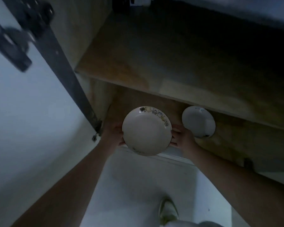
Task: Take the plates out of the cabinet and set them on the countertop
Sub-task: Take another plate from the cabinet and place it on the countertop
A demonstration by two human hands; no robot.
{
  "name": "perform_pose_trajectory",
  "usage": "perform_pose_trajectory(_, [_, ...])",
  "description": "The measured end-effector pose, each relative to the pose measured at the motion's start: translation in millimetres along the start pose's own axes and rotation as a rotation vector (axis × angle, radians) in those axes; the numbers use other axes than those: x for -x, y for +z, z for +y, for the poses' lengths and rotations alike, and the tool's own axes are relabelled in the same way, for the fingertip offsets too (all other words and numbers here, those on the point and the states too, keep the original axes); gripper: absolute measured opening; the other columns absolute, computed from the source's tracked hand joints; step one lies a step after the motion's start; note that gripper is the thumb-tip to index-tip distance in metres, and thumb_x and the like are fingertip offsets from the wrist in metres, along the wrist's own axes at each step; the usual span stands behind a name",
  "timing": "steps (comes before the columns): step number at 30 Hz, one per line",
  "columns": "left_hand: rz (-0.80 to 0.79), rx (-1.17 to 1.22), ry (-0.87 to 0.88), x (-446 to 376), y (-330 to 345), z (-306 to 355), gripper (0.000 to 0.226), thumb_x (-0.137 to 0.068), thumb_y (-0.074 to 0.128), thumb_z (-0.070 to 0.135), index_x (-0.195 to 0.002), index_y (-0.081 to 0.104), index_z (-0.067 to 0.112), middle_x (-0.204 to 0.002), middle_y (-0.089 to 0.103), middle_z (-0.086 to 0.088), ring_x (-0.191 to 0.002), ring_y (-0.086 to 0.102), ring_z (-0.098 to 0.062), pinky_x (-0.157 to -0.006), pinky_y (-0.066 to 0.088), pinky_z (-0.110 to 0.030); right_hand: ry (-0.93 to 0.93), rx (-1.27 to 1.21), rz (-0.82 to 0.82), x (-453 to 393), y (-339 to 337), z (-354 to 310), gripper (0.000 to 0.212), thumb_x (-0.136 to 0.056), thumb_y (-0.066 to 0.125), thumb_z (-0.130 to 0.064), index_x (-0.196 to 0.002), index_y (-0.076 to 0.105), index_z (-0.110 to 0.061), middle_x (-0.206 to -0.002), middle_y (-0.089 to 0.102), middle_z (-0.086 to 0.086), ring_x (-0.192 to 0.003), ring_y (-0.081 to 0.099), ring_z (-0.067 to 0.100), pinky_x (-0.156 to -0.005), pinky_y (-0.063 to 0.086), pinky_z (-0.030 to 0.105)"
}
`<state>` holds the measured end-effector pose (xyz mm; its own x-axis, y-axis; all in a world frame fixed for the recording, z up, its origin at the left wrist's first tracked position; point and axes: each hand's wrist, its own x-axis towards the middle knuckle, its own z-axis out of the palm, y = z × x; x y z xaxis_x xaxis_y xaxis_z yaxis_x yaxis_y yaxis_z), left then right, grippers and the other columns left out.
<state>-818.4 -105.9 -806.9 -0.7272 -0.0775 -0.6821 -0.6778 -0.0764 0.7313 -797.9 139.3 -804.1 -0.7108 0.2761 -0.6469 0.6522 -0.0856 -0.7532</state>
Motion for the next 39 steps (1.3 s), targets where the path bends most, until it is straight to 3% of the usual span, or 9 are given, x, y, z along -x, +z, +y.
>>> perform_pose_trajectory(3, [0.056, 0.058, -0.049, 43.8, -18.0, 5.5, 0.031, -0.092, 0.057, -0.007, -0.094, 0.063, 0.023, -0.096, 0.066, 0.004, -0.084, 0.063, -0.018, -0.041, 0.054, -0.026, -0.023, 0.067, -0.020, 47.7, -0.1, -10.4, 0.022, -0.098, 0.047, -0.003, -0.107, 0.062, -0.015, -0.110, 0.064, 0.009, -0.087, 0.066, 0.023, -0.063, 0.056, 0.034])
perform_pose_trajectory(6, [0.029, 0.078, -0.052, 102.4, -34.5, 8.8, 0.034, -0.092, 0.058, -0.005, -0.098, 0.064, 0.028, -0.109, 0.066, -0.002, -0.098, 0.062, -0.024, -0.048, 0.057, -0.029, 0.035, 0.095, -0.017, 99.5, -7.3, -20.5, 0.024, -0.098, 0.049, -0.005, -0.114, 0.065, -0.014, -0.110, 0.067, 0.005, -0.088, 0.067, 0.020, -0.075, 0.058, 0.040])
perform_pose_trajectory(10, [0.036, 0.098, -0.063, 205.1, -53.4, 32.5, 0.044, -0.090, 0.054, -0.007, -0.092, 0.068, 0.035, -0.098, 0.070, 0.002, -0.088, 0.064, -0.019, -0.049, 0.056, -0.028, 0.074, 0.056, -0.020, 193.9, -14.9, -46.5, 0.022, -0.097, 0.052, -0.006, -0.101, 0.068, -0.021, -0.098, 0.072, -0.002, -0.078, 0.071, 0.012, -0.060, 0.060, 0.028])
perform_pose_trajectory(16, [-0.009, 0.134, -0.089, 353.9, -93.6, 76.4, 0.039, -0.095, 0.050, -0.006, -0.104, 0.068, 0.027, -0.101, 0.070, 0.001, -0.091, 0.066, -0.016, -0.056, 0.058, -0.030, 0.113, 0.051, -0.011, 340.6, -43.2, -80.7, 0.022, -0.095, 0.060, -0.015, -0.110, 0.071, -0.026, -0.100, 0.076, -0.005, -0.090, 0.073, 0.014, -0.064, 0.058, 0.030])
perform_pose_trajectory(21, [-0.079, 0.071, -0.032, 452.7, -116.1, 127.9, 0.039, -0.095, 0.050, -0.007, -0.106, 0.066, 0.026, -0.107, 0.068, 0.000, -0.096, 0.064, -0.015, -0.057, 0.058, -0.027, 0.100, 0.023, -0.032, 448.9, -56.8, -121.1, 0.027, -0.097, 0.055, -0.012, -0.111, 0.071, -0.028, -0.103, 0.076, -0.003, -0.092, 0.072, 0.014, -0.062, 0.058, 0.028])
perform_pose_trajectory(25, [-0.148, 0.041, 0.055, 514.7, -131.2, 170.6, 0.044, -0.094, 0.053, -0.007, -0.099, 0.070, 0.033, -0.101, 0.071, 0.009, -0.085, 0.067, -0.003, -0.060, 0.058, -0.029, 0.034, -0.011, -0.016, 523.1, -66.9, -158.6, 0.025, -0.096, 0.056, -0.013, -0.105, 0.071, -0.031, -0.099, 0.077, -0.003, -0.088, 0.073, 0.013, -0.061, 0.058, 0.027])
perform_pose_trajectory(30, [-0.212, 0.009, 0.146, 580.2, -140.8, 223.5, 0.043, -0.095, 0.055, -0.004, -0.105, 0.072, 0.034, -0.107, 0.071, 0.005, -0.098, 0.066, -0.012, -0.066, 0.060, -0.033, -0.072, -0.055, -0.027, 593.2, -76.4, -203.4, 0.025, -0.098, 0.053, -0.016, -0.109, 0.068, -0.032, -0.096, 0.076, -0.010, -0.084, 0.072, 0.006, -0.059, 0.057, 0.022])
perform_pose_trajectory(36, [-0.219, 0.008, 0.219, 641.3, -134.1, 255.9, 0.042, -0.093, 0.060, -0.003, -0.106, 0.073, 0.035, -0.108, 0.071, 0.002, -0.090, 0.071, -0.008, -0.064, 0.059, -0.034, -0.242, -0.041, -0.054, 656.6, -97.2, -237.2, 0.031, -0.100, 0.050, -0.017, -0.120, 0.066, -0.033, -0.110, 0.073, -0.010, -0.097, 0.068, 0.004, -0.068, 0.057, 0.021])
perform_pose_trajectory(39, [-0.253, -0.016, 0.291, 667.2, -121.3, 270.4, 0.042, -0.092, 0.062, 0.001, -0.106, 0.073, 0.039, -0.106, 0.072, 0.006, -0.093, 0.071, -0.009, -0.066, 0.060, -0.034, -0.299, -0.056, -0.055, 675.6, -121.5, -248.1, 0.033, -0.099, 0.050, -0.012, -0.123, 0.064, -0.030, -0.107, 0.073, -0.007, -0.094, 0.068, 0.005, -0.065, 0.057, 0.021])
